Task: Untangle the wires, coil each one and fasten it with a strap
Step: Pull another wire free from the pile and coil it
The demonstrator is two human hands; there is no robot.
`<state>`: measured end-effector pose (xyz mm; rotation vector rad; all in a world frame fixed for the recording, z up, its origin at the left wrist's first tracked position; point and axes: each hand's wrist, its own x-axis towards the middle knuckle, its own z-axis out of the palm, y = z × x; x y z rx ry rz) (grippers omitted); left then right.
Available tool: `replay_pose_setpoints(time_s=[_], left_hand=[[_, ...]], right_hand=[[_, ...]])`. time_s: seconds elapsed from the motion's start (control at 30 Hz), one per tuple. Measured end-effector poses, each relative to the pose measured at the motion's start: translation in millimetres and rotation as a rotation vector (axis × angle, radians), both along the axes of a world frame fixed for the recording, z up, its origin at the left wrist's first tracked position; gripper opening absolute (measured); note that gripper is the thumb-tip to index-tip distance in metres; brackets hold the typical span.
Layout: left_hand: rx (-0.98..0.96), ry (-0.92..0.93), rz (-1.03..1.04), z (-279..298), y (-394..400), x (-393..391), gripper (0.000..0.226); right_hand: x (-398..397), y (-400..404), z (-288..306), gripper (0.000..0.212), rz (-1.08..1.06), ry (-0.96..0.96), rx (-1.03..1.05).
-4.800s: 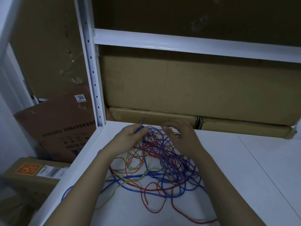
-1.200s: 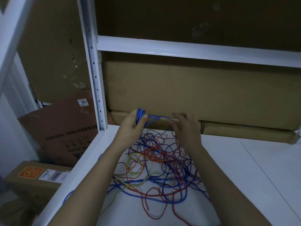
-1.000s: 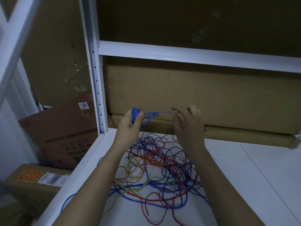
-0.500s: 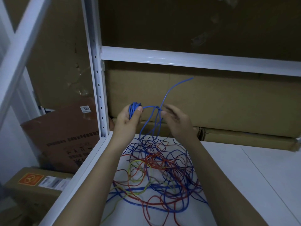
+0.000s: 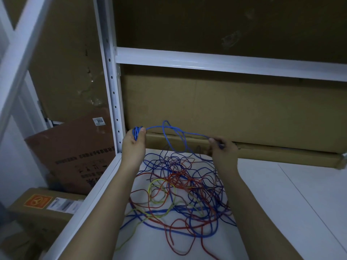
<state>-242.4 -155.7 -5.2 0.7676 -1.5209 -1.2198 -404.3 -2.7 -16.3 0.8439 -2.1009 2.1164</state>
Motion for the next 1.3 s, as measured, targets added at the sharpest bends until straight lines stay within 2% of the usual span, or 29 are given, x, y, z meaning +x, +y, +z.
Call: replay_pose_setpoints(time_s=[0.1,0.23,0.3,0.37,0.47,0.53,0.73,0.93,1.03,1.17,1.3], left_hand=[[0.039,0.001,0.056,-9.1,-3.6,-1.8,0.029],[0.062,0.029,0.154,-10.0,-8.7,-2.6,0.027],[0.056,0.037,0.176,-8.9,-9.8,-1.8,0.027],[0.042,0.032,0.154,-7.6,-9.5,-1.5,0.025],[0.012,0.019,0.08,-5.9,-6.5,-3.2,0.025],[-0.015,0.004,0.047,-5.9,-3.7,-4.3,0.026],[-0.058,-0.025,0.05,-5.6,3.0,-5.8,0.029],[-0.043,-0.016,-0.003,-3.7,5.3,-8.3,0.027],[-0.026,-0.008,-0.019,-2.2,5.2,-9.0,0.026],[-0.024,-0.018,-0.058,-2.3,5.8,-6.4,0.024],[-0.03,-0.046,-0.147,-4.2,7.3,-2.2,0.029]], right_hand=[[-9.0,0.1,-10.7,0.009,-0.099,-0.234,-0.133],[-23.0,1.4,-20.9,0.009,-0.311,-0.252,-0.135],[-29.8,3.0,-21.7,0.007,-0.34,-0.232,-0.104],[-33.5,2.8,-21.8,0.008,-0.297,-0.158,0.011],[-32.3,-0.8,-20.0,0.02,-0.15,0.004,0.227],[-27.8,-4.0,-15.4,0.022,-0.025,0.034,0.28],[-7.6,-2.8,-3.8,0.018,0.209,-0.104,0.173],[10.5,-1.1,4.4,0.032,0.541,-0.268,0.176],[15.5,-2.7,3.9,0.038,0.588,-0.358,0.146],[15.3,-5.8,5.1,0.027,0.619,-0.479,0.013],[13.8,-7.5,11.9,0.017,0.622,-0.464,-0.148]])
